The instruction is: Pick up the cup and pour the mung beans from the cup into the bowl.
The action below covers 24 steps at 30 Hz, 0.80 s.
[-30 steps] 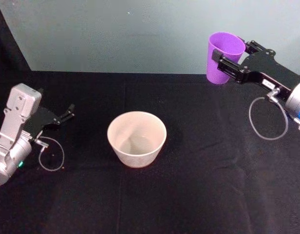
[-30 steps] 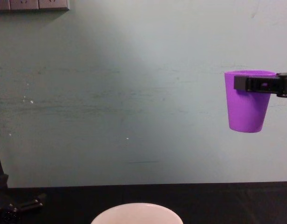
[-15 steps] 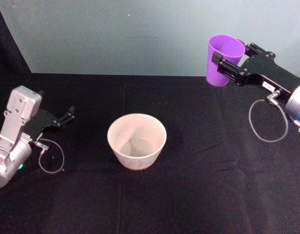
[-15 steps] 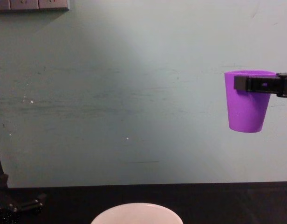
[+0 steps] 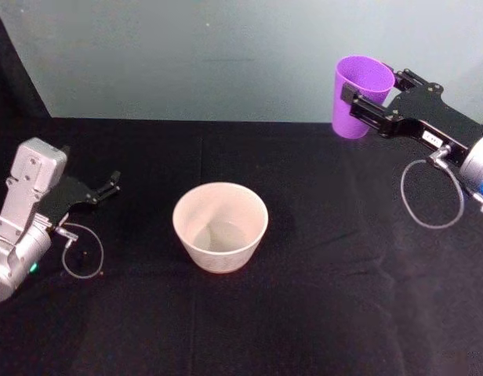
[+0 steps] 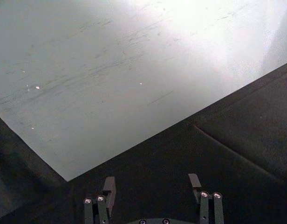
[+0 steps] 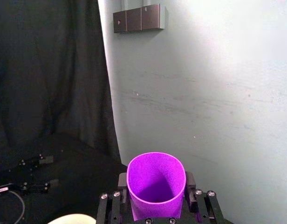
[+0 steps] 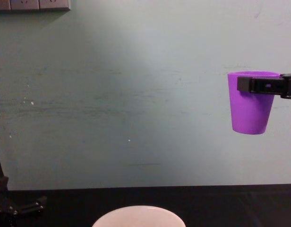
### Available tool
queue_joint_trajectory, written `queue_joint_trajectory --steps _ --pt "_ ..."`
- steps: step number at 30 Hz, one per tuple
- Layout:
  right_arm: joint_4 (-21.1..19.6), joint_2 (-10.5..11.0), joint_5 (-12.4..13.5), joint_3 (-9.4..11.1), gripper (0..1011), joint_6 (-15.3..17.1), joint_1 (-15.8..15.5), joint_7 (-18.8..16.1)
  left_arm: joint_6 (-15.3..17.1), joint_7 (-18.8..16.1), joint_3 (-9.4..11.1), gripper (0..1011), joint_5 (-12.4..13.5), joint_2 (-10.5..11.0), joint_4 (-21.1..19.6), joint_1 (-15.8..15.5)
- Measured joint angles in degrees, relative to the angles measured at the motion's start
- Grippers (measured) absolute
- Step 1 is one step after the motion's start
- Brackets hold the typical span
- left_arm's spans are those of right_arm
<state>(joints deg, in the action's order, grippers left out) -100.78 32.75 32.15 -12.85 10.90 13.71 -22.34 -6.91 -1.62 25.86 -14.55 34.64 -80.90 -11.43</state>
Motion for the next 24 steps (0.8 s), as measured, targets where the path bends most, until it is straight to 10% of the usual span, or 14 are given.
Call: queue_joint_trajectory --steps 24 --pt "0.0 0.0 0.0 0.0 716 0.0 0.0 0.0 0.0 0.0 0.0 1011 0.0 0.0 0.0 0.0"
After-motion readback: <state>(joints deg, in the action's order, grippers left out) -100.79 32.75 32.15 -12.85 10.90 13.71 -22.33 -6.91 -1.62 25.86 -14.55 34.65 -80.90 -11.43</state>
